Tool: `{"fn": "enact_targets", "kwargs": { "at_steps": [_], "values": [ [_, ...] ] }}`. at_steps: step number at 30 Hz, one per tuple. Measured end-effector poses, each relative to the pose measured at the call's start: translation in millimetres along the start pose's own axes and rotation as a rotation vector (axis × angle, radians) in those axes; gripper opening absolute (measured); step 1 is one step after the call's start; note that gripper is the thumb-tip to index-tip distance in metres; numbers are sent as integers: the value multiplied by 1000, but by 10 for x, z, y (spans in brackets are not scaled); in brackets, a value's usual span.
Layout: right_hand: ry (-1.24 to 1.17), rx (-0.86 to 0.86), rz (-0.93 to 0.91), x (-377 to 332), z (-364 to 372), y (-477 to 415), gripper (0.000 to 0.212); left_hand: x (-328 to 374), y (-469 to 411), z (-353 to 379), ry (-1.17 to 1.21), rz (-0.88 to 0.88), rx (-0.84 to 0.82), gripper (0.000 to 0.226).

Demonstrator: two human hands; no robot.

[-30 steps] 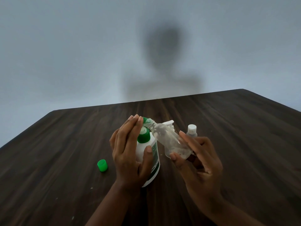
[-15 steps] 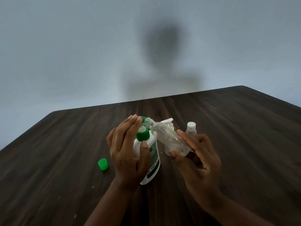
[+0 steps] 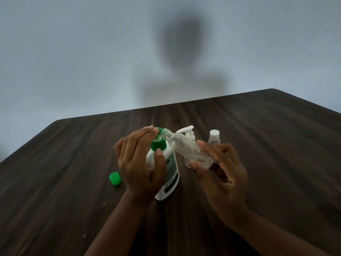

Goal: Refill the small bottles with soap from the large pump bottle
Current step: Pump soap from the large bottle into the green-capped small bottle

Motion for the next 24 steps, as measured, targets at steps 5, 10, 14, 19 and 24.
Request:
{"fn": "enact_targets", "kwargs": {
  "at_steps": [5,10,14,19,24],
  "values": [
    [-31,1,9,7,10,-6,41,9,14,-7,-13,20,-25,39],
    [-27,-9,7,23,25,-5,43,-21,52,39,-7,2,-81,47],
    [-33,-3,7,19,27,6,43,0,39,30,31,-26,-76,47],
    [-5,-7,13,12,3,25,42,-11,44,20,55,-34,-51,41],
    [-19,-8,8,23,4,9,43,31,13,-13,42,-30,-43,42]
  ]
}}
Point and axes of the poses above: each hand's wrist, its own y-axis away from the middle knuckle, its own z-axis out of the palm, x = y × z, the point moved 4 cm from there along -y, towards the middle knuckle, and after that the axes turned 8 degrees about x, right-handed, at the moved point
